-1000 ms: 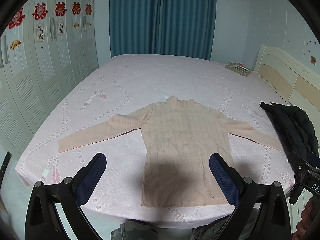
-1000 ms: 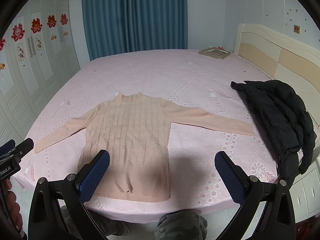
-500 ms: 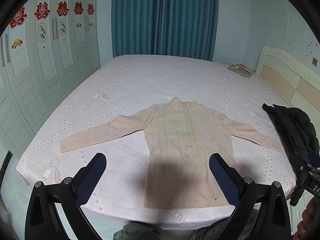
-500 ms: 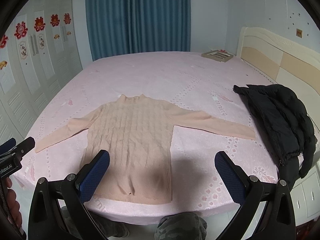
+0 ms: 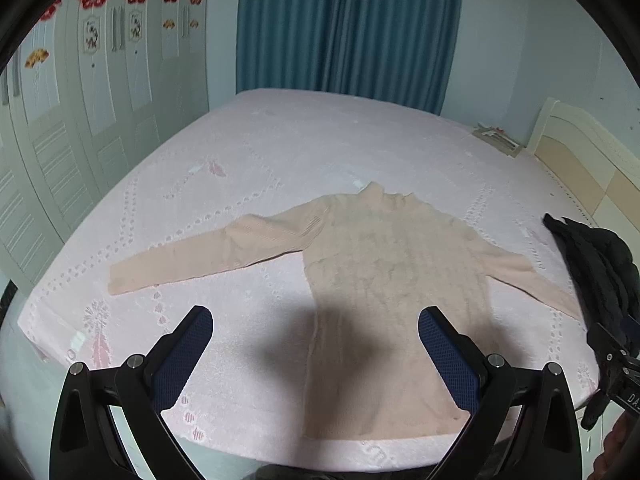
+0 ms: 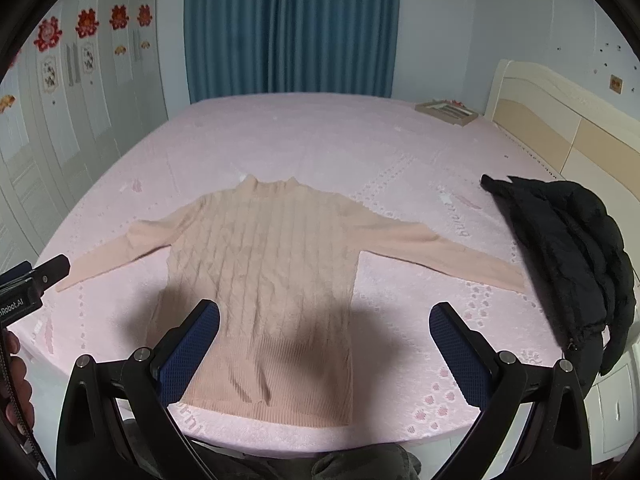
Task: Fold small clothes
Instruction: 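Move the left tool to the sleeve cuff nearest it and grasp it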
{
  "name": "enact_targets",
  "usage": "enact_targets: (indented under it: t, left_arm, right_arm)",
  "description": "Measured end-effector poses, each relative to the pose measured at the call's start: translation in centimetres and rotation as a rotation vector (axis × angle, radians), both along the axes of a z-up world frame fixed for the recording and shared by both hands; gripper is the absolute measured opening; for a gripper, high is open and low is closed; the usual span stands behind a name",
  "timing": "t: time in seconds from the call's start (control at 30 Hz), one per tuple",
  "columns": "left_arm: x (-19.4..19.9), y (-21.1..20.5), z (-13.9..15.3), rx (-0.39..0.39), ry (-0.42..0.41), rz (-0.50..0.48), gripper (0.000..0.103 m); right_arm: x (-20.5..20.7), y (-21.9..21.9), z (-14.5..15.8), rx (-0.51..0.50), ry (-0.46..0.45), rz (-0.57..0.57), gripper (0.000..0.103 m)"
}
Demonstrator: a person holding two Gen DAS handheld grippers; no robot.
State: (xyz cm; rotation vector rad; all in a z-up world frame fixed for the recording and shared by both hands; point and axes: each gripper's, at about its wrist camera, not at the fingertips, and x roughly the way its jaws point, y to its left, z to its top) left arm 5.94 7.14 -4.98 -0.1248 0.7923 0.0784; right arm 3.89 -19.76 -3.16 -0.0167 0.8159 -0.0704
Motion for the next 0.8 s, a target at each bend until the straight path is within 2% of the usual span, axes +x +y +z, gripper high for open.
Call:
enact_targets:
  t: [0.17,0.4,0.57,0.8]
  left_arm:
    - [2.6,2.9,-3.9,-0.037,0.052,0.047,0.103]
    - [6.0,8.6,-10.4,-0.085,0.15,0.169,0.102]
    - [7.5,12.4,-12.9,-0.102,0.17,0.246,0.1]
    - [8.8,18.0,-15.7,-0.221,0.172,0.338,0.098]
  right_arm:
    - [2.9,1.4,-2.7,-0.018,0.053,0.009,0.103]
    - [7.0,3.5,-6.3,-0.011,0.126,0.037,0.103]
    - [9.4,5.4,-8.0,-0.037,0.153,0.071,0.103]
    - [11.7,7.8,-9.6,-0.05,0.172,0.108,0.103]
